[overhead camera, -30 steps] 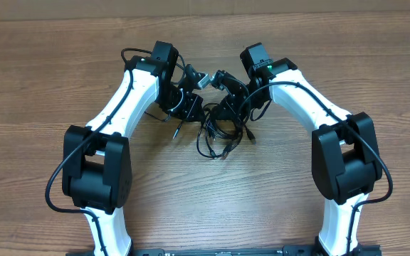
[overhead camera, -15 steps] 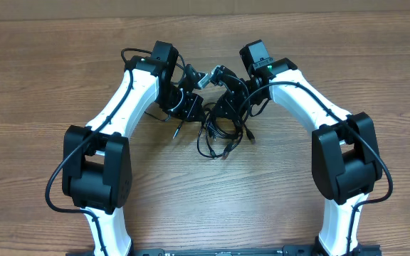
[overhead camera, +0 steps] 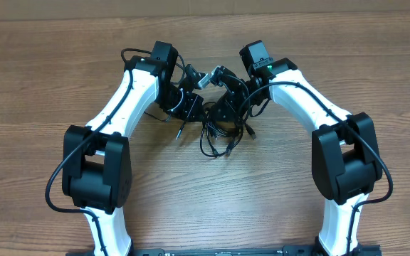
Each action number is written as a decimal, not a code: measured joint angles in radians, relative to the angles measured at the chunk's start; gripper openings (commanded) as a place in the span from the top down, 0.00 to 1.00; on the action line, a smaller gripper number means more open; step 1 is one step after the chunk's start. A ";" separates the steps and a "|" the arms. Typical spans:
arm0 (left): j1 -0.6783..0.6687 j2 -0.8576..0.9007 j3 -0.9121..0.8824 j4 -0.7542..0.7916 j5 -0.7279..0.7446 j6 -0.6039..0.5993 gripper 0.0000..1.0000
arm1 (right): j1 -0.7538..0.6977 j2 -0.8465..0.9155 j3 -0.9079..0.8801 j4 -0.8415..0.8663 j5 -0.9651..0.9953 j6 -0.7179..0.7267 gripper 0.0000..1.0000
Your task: Untangle cables
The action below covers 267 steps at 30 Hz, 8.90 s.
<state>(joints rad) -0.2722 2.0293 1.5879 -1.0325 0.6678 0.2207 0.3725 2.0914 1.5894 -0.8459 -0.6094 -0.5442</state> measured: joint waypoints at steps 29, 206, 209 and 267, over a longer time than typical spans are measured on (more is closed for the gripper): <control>0.006 0.000 -0.008 0.001 0.033 0.020 0.96 | 0.000 0.000 0.000 -0.021 -0.030 0.003 0.64; -0.010 0.000 -0.043 0.139 -0.232 -0.191 0.96 | -0.038 0.000 -0.059 0.091 0.117 0.140 0.37; -0.010 0.000 -0.043 0.137 -0.195 -0.164 0.96 | -0.018 0.000 -0.059 0.111 0.127 0.105 0.44; -0.010 0.000 -0.043 0.113 -0.416 -0.300 0.69 | 0.034 -0.015 -0.059 -0.044 0.083 0.557 0.86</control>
<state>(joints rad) -0.2817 2.0293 1.5444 -0.9199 0.2516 -0.0795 0.4061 2.0766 1.5307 -0.8902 -0.5262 0.0124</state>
